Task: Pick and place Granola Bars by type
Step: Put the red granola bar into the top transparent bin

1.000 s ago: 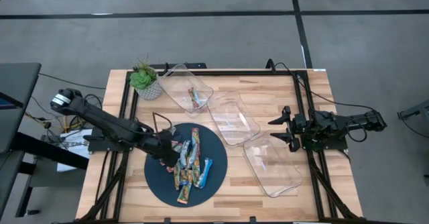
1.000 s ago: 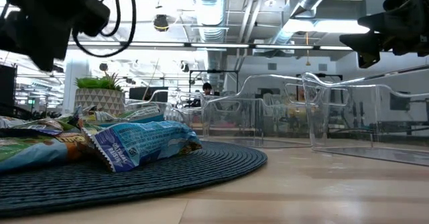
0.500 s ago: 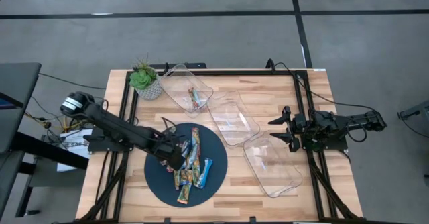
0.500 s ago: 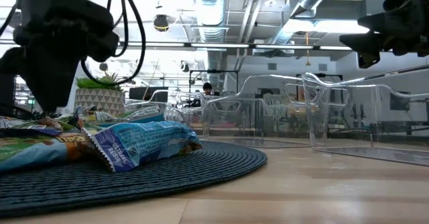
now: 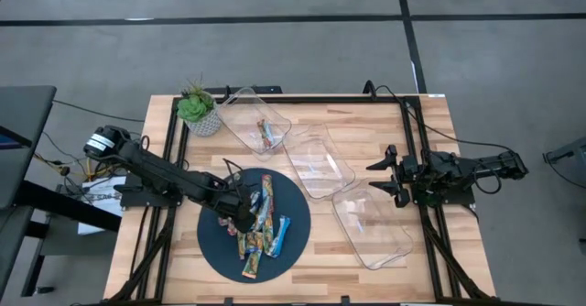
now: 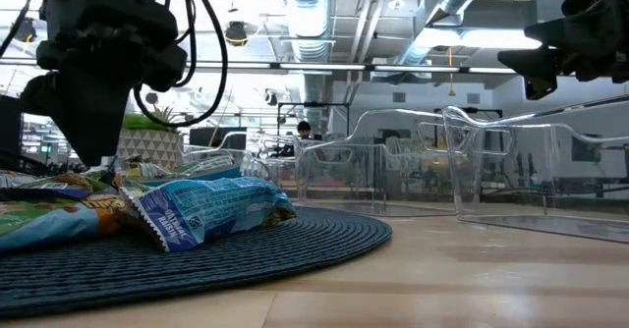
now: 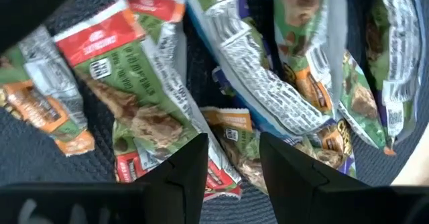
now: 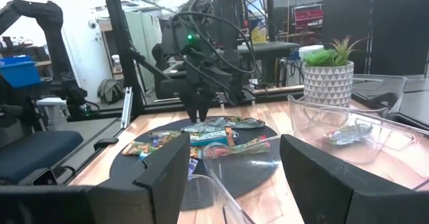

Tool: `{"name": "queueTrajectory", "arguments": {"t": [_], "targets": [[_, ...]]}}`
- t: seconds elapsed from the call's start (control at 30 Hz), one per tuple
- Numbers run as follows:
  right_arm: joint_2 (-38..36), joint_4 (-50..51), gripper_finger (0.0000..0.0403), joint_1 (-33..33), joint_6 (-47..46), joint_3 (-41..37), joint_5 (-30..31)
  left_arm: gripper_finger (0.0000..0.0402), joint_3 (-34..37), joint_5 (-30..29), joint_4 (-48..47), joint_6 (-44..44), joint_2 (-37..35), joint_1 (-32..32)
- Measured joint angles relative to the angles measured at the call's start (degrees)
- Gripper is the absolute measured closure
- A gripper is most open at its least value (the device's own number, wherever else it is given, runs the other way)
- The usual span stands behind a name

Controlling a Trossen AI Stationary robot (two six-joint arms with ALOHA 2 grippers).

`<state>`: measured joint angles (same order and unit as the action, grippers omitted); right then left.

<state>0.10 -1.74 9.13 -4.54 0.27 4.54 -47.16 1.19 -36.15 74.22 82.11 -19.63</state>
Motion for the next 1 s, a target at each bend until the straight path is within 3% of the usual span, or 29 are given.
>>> {"name": "queueTrajectory", "arguments": {"t": [0.23, 0.63, 1.0], "targets": [[0.0, 0.0, 0.0179, 0.0, 0.0, 0.0, 0.0, 0.0265, 0.0, 0.5, -1.7, 0.3, 0.0, 1.3], [0.0, 0.0, 0.0179, 0.0, 0.0, 0.0, 0.0, 0.0197, 0.0, 3.0, -8.0, -1.2, -1.1, 3.0], [0.0, 0.0, 0.0179, 0.0, 0.0, 0.0, 0.0, 0.0193, 0.5, 2.5, -4.5, -3.6, 3.0, 3.0]]}}
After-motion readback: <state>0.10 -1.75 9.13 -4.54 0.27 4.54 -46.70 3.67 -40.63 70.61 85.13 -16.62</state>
